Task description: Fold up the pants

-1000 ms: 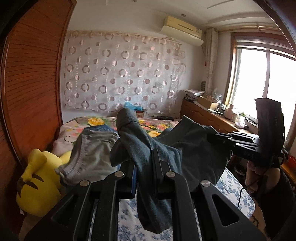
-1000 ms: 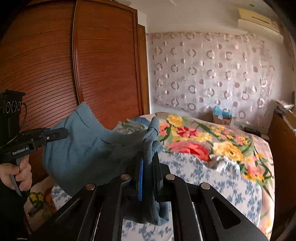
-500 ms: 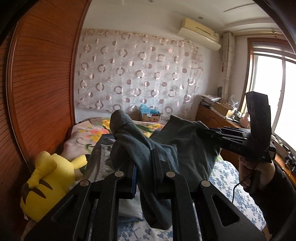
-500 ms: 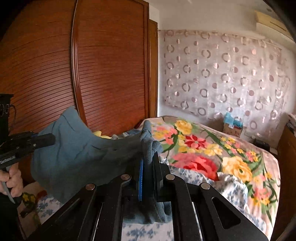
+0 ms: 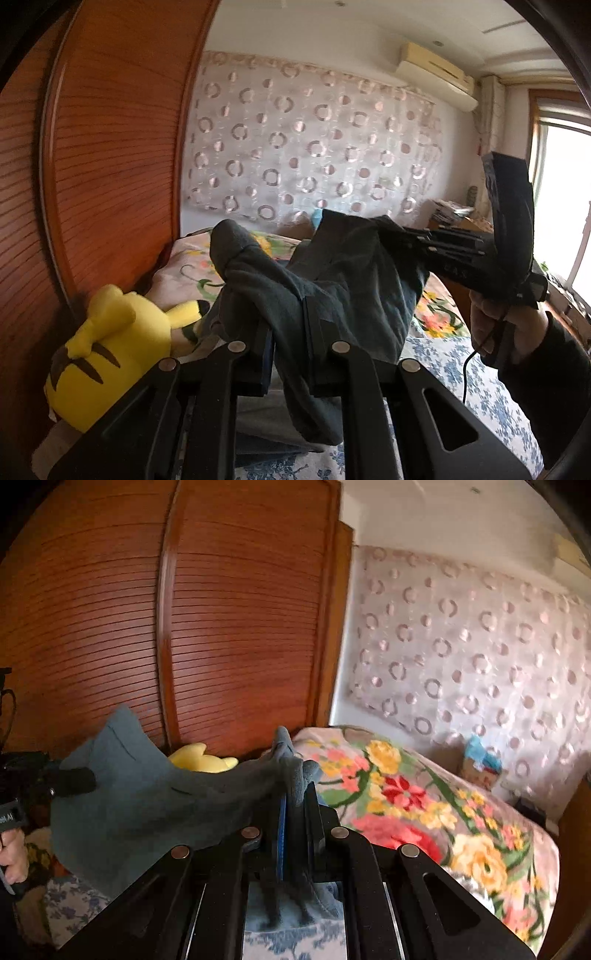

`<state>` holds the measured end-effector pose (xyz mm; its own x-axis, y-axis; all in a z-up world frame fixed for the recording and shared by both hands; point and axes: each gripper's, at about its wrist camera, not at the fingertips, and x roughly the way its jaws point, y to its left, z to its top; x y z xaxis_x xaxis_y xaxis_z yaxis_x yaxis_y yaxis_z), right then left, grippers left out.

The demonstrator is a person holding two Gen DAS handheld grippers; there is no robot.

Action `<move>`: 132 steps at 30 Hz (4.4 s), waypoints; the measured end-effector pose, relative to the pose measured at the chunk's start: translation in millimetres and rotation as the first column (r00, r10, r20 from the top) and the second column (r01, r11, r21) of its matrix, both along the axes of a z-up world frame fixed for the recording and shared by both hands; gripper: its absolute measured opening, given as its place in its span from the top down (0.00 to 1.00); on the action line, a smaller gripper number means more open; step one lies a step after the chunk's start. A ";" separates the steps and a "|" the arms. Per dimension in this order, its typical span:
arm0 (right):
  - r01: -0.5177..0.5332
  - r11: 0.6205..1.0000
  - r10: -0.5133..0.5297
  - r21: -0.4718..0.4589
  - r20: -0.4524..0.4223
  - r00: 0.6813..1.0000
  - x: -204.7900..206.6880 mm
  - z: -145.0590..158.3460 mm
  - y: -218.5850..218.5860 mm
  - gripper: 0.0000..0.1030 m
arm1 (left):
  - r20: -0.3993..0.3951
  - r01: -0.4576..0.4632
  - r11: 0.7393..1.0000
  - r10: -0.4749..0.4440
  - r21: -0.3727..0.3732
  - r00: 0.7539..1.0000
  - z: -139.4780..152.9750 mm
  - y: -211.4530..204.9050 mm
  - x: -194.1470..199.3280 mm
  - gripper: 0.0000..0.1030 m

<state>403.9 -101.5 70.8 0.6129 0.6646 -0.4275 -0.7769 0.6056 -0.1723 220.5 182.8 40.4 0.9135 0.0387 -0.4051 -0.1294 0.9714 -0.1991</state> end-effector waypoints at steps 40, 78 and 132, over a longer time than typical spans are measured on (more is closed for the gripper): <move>-0.055 0.998 0.058 0.017 -0.210 0.976 83.7 -44.3 25.0 0.76 | -0.057 -0.071 0.996 0.075 0.061 0.996 -29.4 -5.4 0.2 0.56; 0.149 0.984 -0.129 0.096 -0.191 0.973 -82.8 -23.0 -54.1 0.72 | -0.131 -0.018 0.990 0.036 0.136 0.991 -24.3 -38.4 -60.5 0.55; 0.484 0.854 -0.466 0.193 -0.132 0.875 -318.4 -14.8 -162.7 0.29 | -0.026 0.240 0.960 -0.239 0.144 0.971 15.2 -173.8 -178.4 0.17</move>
